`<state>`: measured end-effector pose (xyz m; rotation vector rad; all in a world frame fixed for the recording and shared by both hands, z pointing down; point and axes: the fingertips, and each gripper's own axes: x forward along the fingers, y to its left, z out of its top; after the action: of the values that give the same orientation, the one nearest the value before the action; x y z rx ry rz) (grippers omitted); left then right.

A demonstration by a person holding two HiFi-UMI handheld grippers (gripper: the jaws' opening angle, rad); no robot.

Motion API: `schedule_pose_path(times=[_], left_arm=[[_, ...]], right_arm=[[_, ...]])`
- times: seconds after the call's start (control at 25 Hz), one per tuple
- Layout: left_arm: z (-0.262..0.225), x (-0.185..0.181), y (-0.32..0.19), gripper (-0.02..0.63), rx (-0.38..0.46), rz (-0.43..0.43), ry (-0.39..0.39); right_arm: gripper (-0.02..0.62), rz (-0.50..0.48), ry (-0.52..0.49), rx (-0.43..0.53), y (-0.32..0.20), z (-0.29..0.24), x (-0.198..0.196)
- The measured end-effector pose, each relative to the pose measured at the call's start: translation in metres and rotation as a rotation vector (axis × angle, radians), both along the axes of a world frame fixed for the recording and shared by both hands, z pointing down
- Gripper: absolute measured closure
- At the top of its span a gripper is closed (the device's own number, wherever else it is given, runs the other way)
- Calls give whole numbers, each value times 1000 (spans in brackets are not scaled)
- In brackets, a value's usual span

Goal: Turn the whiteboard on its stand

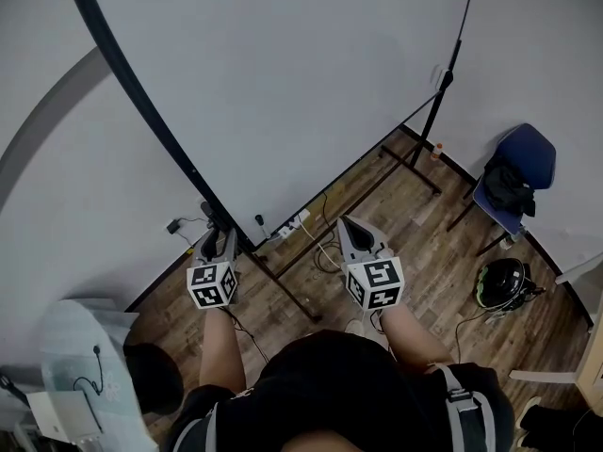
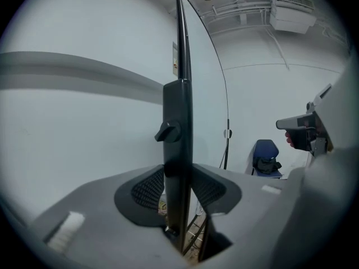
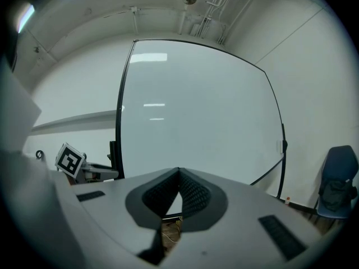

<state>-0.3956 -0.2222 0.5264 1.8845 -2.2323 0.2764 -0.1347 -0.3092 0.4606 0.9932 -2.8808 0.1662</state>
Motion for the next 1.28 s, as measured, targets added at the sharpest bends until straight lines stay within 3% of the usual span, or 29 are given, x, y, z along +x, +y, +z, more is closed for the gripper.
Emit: schedule_pose_path(times=[0.84,1.08,1.28], left_arm=[[4,-84,66,485,5,-274,65],[4,-85,71,494,13,-332,120],[-7,-71,79,523,58,-376,104]], right_arm=[[592,-51,-16,-7,-1,-1,-6],[592,-67,-16,-8,0,-2,-8],[592,-79,-20,-14,-1,-1,-11]])
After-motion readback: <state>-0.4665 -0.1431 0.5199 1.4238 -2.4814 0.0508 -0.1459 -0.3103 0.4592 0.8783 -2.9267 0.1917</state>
